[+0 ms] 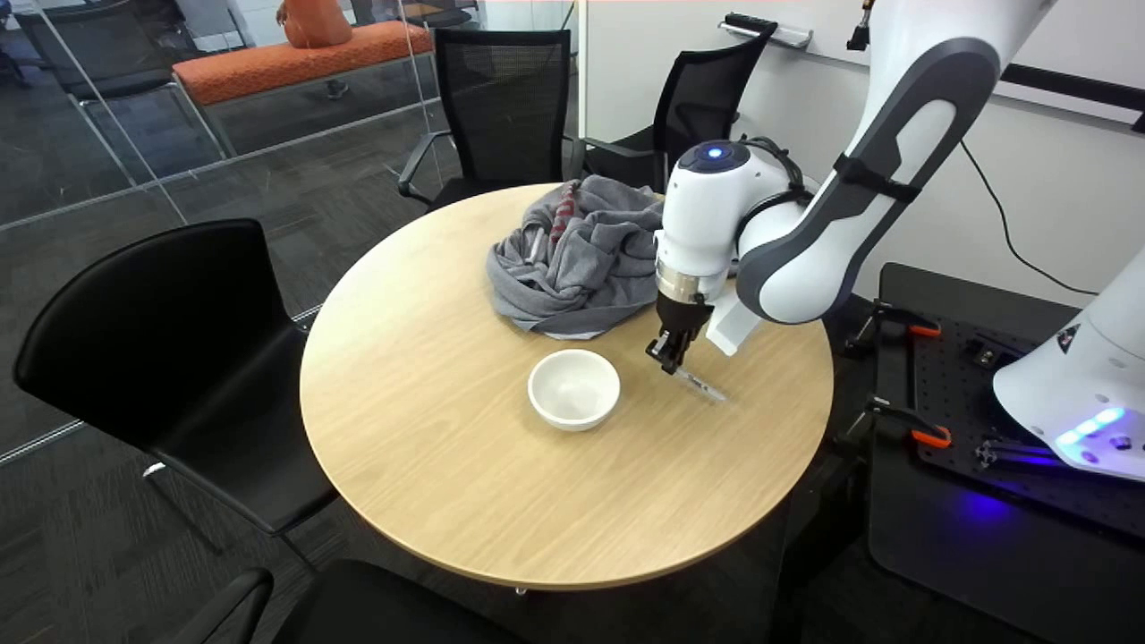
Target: Put the marker in the bowl
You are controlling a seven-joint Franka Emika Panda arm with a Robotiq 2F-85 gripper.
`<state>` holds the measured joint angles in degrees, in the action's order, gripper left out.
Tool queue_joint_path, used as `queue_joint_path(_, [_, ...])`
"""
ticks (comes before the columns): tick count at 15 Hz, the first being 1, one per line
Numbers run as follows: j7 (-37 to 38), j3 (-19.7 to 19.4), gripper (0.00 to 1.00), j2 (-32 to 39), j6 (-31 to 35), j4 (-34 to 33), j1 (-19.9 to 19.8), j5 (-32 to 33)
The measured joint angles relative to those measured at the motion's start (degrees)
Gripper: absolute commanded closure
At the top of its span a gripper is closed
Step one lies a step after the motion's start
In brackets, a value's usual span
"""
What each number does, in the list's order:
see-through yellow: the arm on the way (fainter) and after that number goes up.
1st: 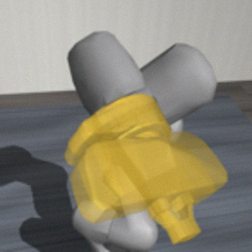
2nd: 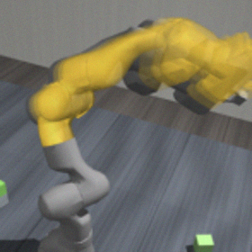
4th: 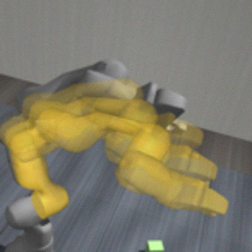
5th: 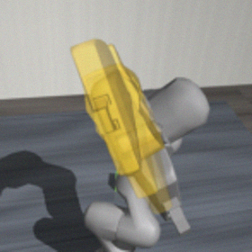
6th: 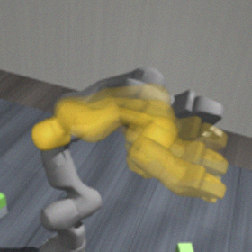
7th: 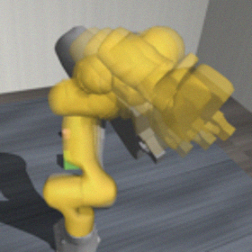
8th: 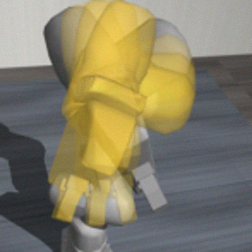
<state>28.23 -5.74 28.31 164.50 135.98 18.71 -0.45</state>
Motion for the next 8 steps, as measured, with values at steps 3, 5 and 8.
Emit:
queue_joint_path(3, [0.00, -0.37, 0.95, -4.18, 1.37, 1.12, 0.81, 0.29])
queue_joint_path(5, [0.09, -1.05, 0.95, -7.09, 2.29, 2.04, 1.67, 1.33])
queue_joint_path(8, [0.32, -2.32, 0.95, -10.67, 3.74, 2.95, 3.07, 4.19])
